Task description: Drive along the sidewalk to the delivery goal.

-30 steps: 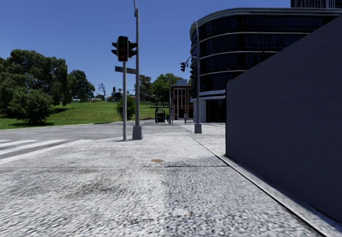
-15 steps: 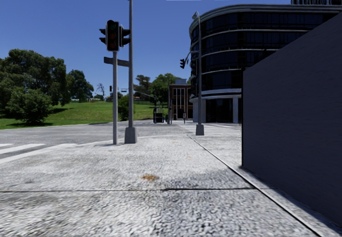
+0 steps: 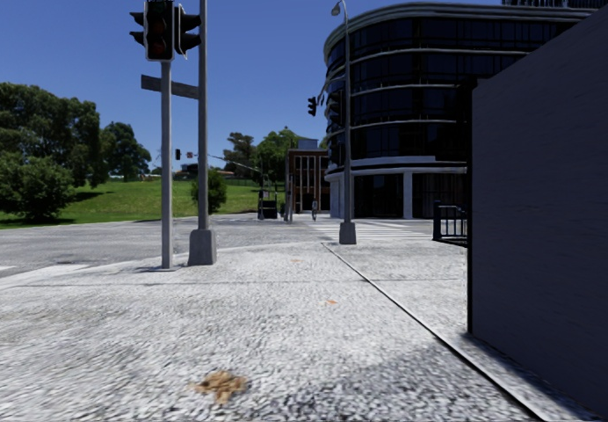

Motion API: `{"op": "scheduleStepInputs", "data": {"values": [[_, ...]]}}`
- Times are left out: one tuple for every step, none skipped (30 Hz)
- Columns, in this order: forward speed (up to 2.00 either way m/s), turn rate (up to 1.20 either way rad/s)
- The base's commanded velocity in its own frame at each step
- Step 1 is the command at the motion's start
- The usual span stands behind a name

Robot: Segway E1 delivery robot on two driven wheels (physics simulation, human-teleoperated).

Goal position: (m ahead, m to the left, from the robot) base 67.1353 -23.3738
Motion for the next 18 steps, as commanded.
{"op": "scheduleStepInputs", "data": {"values": [[2.0, -0.24], [2.0, -0.26], [2.0, -0.32], [2.0, -0.37], [2.0, -0.37], [2.0, -0.43], [2.0, -0.45], [2.0, -0.46], [2.0, -0.46], [2.0, -0.46], [2.0, -0.46], [2.0, -0.46], [2.0, -0.46], [2.0, -0.46], [2.0, -0.46], [2.0, -0.46], [2.0, -0.46], [2.0, -0.46]]}}
